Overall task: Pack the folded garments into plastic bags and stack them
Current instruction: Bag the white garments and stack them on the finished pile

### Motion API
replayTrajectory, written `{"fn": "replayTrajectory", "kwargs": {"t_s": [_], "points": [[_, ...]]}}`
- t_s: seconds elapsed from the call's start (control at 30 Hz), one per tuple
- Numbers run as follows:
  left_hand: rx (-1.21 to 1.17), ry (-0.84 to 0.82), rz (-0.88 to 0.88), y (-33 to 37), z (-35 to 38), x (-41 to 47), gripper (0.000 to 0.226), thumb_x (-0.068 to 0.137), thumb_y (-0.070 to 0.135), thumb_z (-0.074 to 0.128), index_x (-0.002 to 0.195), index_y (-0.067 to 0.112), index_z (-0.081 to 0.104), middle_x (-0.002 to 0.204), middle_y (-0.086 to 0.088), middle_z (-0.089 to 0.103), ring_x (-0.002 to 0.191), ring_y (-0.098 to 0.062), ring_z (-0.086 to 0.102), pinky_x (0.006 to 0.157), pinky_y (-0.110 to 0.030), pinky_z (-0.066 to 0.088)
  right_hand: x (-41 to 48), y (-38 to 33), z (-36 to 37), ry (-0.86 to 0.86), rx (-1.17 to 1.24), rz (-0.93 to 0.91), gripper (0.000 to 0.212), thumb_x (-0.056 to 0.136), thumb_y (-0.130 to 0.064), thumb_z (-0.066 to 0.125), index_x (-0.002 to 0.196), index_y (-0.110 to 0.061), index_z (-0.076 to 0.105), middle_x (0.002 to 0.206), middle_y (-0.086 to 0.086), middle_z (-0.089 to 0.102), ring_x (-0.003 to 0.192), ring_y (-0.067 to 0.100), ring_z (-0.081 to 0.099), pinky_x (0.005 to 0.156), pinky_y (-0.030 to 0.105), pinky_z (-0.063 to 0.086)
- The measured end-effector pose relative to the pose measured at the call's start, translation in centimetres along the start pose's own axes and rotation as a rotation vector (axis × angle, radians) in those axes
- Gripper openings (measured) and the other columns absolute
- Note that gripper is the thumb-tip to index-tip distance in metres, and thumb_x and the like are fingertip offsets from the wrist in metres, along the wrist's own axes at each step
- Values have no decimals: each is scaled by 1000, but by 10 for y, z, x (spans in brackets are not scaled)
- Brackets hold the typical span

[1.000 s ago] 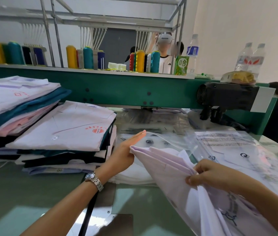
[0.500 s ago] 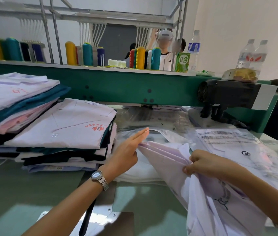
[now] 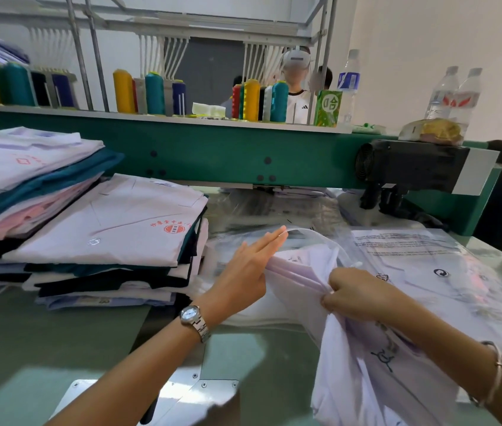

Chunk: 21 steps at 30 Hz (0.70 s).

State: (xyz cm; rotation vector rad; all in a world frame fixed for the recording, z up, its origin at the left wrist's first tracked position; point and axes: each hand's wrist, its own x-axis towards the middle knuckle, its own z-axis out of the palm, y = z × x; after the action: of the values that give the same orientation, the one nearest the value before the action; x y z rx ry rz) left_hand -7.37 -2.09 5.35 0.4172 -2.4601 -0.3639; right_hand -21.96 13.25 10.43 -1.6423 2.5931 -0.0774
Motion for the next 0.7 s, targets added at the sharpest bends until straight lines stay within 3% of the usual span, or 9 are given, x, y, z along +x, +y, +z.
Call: {"fn": "replayTrajectory", "kwargs": {"t_s": [0.17,0.33,0.53,0.63,0.7], "points": [[13,7,35,2,0,1,98,73,-23,34,156,26,17,161,16,14,150,-8,11,121,-52,12,11,-10,-2,-24,-29,-34,24,86,-18,51,67,-16,36,81,2,45,80,22,44,49,23,22],[41,33,97,5,-4,-2,100,68,-25,34,155,24,22,160,15,19,148,-4,15,122,-48,9,32,-14,-6,-30,30,5,20,83,-17,53,68,-15,41,75,0,47,68,15,44,49,25,25],[47,55,177,11,-9,-1,99,65,-25,37,153,19,28,159,10,25,146,-10,25,118,-49,22,54,-28,-10,1,73,3,6,86,-11,52,82,-8,51,82,5,53,82,22,52,51,22,30],[47,32,211,16,-8,3,99,65,-24,35,153,20,28,160,10,23,147,-10,22,119,-44,22,62,-36,-7,38,126,-10,24,94,-12,50,113,-2,60,114,16,62,108,31,57,79,29,44],[53,44,208,16,-7,5,99,63,-23,36,153,20,29,160,10,24,148,-11,20,119,-47,18,71,-42,-5,41,150,14,37,96,-13,49,131,0,52,134,19,53,124,31,50,97,32,40]]}}
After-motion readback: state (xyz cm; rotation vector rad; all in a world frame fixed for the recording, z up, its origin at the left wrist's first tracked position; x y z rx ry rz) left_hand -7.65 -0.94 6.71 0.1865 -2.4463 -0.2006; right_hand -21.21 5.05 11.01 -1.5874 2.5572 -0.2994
